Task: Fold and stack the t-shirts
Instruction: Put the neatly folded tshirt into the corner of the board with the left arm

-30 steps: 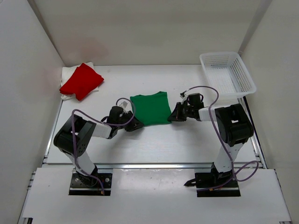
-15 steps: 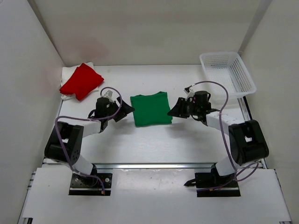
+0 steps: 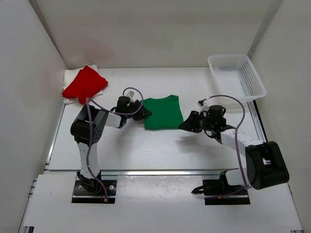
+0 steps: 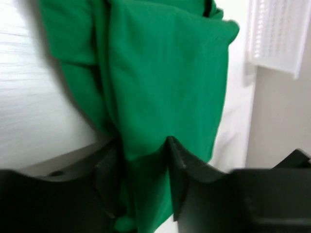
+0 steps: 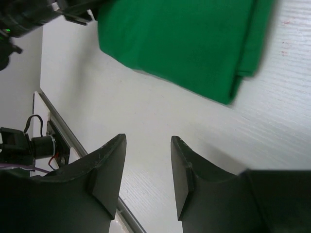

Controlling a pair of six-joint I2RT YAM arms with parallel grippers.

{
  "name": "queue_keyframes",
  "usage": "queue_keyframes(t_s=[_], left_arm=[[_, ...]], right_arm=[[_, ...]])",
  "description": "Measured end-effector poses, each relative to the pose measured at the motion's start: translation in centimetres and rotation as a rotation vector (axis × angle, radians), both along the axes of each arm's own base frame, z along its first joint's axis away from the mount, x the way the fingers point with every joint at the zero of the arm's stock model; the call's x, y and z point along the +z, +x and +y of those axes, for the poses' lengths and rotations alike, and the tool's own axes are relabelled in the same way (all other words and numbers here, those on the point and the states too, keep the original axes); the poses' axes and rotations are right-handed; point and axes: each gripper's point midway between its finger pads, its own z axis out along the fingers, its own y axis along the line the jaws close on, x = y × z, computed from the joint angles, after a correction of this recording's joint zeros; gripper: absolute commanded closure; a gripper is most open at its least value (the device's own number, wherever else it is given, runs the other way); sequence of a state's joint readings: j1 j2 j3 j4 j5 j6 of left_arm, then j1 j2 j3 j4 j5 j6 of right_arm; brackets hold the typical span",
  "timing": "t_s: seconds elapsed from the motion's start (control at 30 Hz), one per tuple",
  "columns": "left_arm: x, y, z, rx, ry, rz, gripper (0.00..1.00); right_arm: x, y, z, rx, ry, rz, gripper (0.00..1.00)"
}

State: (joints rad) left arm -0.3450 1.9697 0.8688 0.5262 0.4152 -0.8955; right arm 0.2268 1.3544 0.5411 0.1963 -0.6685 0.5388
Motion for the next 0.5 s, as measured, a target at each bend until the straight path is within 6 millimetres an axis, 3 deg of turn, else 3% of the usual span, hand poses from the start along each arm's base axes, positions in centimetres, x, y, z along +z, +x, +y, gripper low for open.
queue_keyframes(t_s=[0.03, 0.13, 0.27, 0.37, 0.5], left_arm=[[-0.3, 0.1, -0.5, -0.006, -0.007, 0.011, 0.76], [-0.8, 1.1, -1.9, -0.017, -0.011, 0.035, 0.94], [1.0, 4.4, -3.9, -0.034, -0.017, 0.004, 1.0], [4.1, 7.7, -5.1, -0.046, -0.033, -0.05, 1.0], [10.9, 12.3, -4.2, -0.043, -0.076, -0.172, 1.0]], right_arm=[[0.3, -0.1, 0.0, -0.001, 0.004, -0.009, 0.6], [1.2, -0.4, -0.4, -0.009, 0.023, -0.037, 0.6], [1.7, -0.7, -1.1, -0.024, 0.043, -0.054, 0.6], [1.4, -0.7, -1.7, -0.039, 0.049, -0.041, 0.6], [1.4, -0.5, -2.5, -0.06, 0.057, -0.033, 0.61]])
